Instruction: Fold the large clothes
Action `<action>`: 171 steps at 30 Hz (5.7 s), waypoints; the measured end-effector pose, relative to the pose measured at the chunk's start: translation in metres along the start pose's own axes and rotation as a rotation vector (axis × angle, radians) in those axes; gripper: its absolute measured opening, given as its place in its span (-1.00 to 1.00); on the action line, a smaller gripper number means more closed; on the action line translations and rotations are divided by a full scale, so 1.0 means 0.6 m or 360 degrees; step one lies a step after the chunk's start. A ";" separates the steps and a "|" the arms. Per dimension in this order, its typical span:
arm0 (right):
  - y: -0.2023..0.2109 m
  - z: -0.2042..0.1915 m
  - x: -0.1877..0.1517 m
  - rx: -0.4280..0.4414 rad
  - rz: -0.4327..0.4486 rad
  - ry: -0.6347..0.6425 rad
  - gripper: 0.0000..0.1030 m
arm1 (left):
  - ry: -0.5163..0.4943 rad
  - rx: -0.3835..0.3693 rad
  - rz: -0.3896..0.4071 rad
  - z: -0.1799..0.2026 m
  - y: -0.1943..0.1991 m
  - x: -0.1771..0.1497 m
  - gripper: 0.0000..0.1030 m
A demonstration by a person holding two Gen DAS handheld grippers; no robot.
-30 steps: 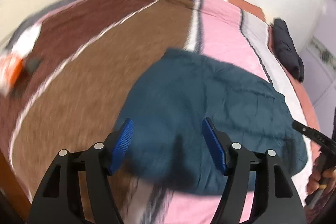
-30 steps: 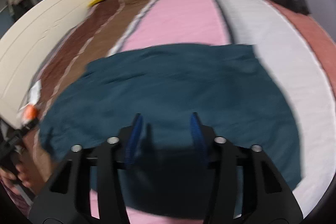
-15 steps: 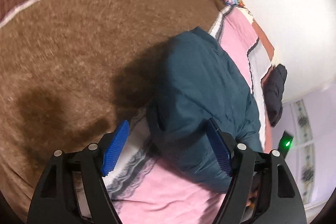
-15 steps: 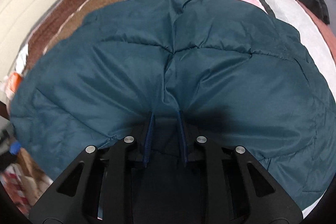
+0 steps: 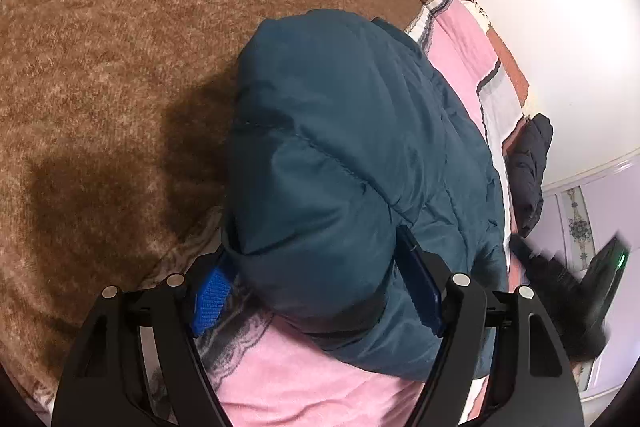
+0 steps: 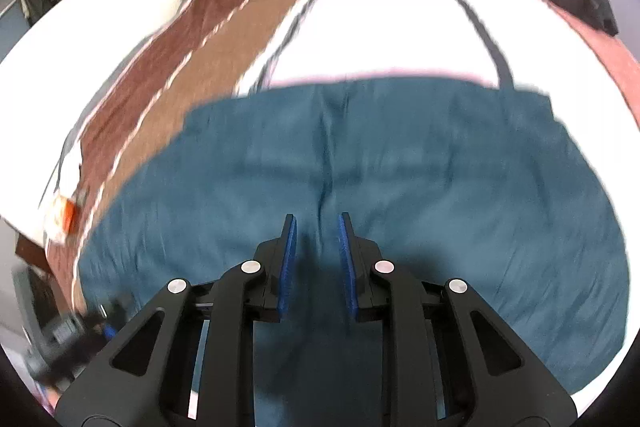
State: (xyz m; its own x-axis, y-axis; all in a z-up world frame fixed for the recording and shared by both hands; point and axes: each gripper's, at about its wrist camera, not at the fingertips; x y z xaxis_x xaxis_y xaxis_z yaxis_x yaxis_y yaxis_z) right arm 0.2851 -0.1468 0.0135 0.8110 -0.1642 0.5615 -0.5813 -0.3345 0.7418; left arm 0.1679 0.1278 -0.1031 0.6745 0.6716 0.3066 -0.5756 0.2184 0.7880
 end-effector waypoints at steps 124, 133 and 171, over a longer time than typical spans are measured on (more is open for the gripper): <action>0.220 0.282 -0.211 0.0029 -0.0030 -0.0523 -1.00 | -0.1339 -0.0075 0.0061 0.318 -0.023 -0.243 0.11; 0.159 0.324 -0.236 -0.0010 -0.0089 -0.0640 -1.00 | -0.1635 0.0002 0.0160 0.339 -0.030 -0.307 0.27; 0.100 0.296 -0.041 0.0110 -0.0072 -0.0533 -1.00 | -0.0961 -0.0281 -0.0173 0.256 -0.051 -0.123 0.51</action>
State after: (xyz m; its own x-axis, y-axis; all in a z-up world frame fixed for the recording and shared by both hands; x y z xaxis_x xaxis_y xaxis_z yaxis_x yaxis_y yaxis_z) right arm 0.2419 -0.3276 -0.0214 0.8193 -0.4392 0.3685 -0.5475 -0.4087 0.7302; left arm 0.2067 -0.0370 -0.0676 0.8453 0.1329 0.5176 -0.5222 0.4109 0.7473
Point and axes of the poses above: each gripper's, at about its wrist camera, not at the fingertips, and y roughly against the way its jaws point, z to its right, x to its top, and after that the axes turned 7 degrees about x, right-handed
